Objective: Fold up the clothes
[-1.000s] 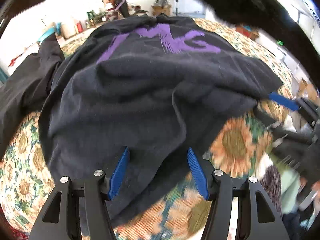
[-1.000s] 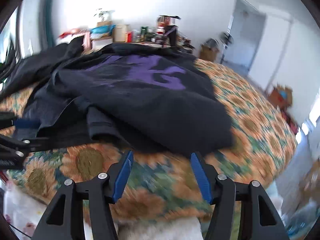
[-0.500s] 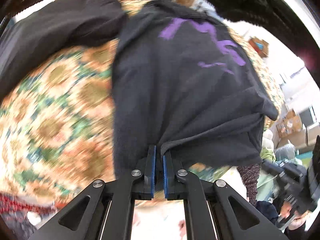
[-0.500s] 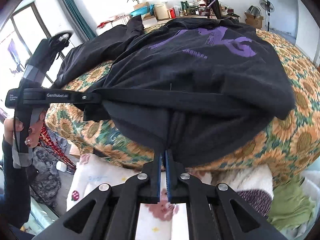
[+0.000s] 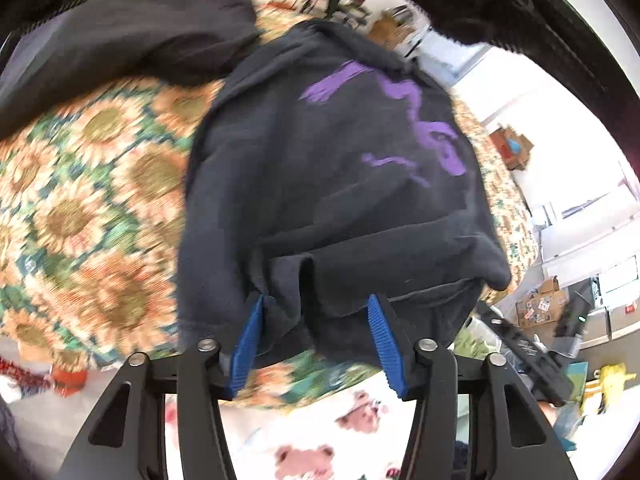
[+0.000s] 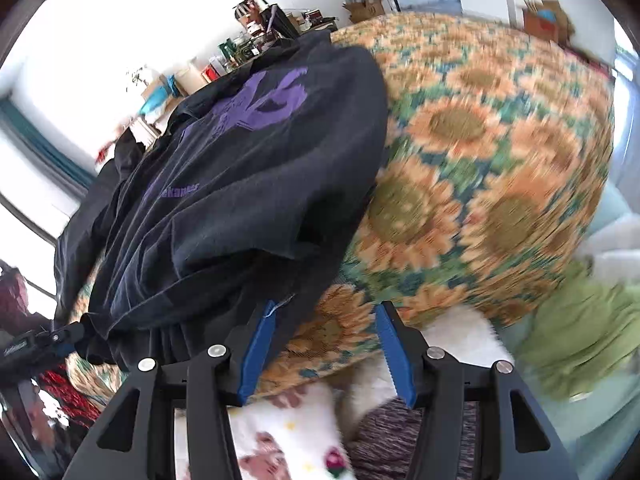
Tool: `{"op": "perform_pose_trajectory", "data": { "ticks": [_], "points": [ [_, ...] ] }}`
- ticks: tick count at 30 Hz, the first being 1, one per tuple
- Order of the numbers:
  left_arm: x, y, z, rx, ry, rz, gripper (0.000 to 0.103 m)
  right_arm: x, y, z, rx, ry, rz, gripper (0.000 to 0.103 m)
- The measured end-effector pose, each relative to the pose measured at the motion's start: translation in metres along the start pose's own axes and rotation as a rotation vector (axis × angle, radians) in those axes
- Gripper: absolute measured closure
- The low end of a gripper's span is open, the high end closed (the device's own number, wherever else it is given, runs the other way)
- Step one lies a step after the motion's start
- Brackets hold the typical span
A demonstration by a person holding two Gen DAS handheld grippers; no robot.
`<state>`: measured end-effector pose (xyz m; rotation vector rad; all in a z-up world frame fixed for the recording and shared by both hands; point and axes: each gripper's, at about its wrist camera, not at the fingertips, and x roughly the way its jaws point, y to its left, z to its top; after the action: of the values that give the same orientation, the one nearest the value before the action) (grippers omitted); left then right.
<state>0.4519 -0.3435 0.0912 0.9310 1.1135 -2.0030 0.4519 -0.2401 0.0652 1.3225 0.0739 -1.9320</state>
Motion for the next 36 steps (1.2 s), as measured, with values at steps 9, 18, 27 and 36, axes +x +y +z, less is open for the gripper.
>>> {"op": "perform_pose_trajectory", "data": {
  "ticks": [9,18,27,36],
  "points": [
    [-0.014,-0.045,-0.022,0.168,-0.112,-0.066,0.049,-0.015,0.012,-0.023,-0.083,0.096,0.154,0.102],
    [-0.032,-0.041,-0.019,0.126,-0.072,0.032,0.048,-0.042,0.005,-0.059,-0.189,0.175,0.149,0.057],
    [-0.007,0.031,-0.003,-0.259,-0.039,0.058,0.048,-0.029,0.021,-0.023,-0.220,0.027,0.041,0.047],
    [0.008,0.058,-0.002,-0.433,-0.099,0.129,0.048,0.000,0.103,-0.054,-0.572,-0.061,-0.032,0.041]
  ]
}}
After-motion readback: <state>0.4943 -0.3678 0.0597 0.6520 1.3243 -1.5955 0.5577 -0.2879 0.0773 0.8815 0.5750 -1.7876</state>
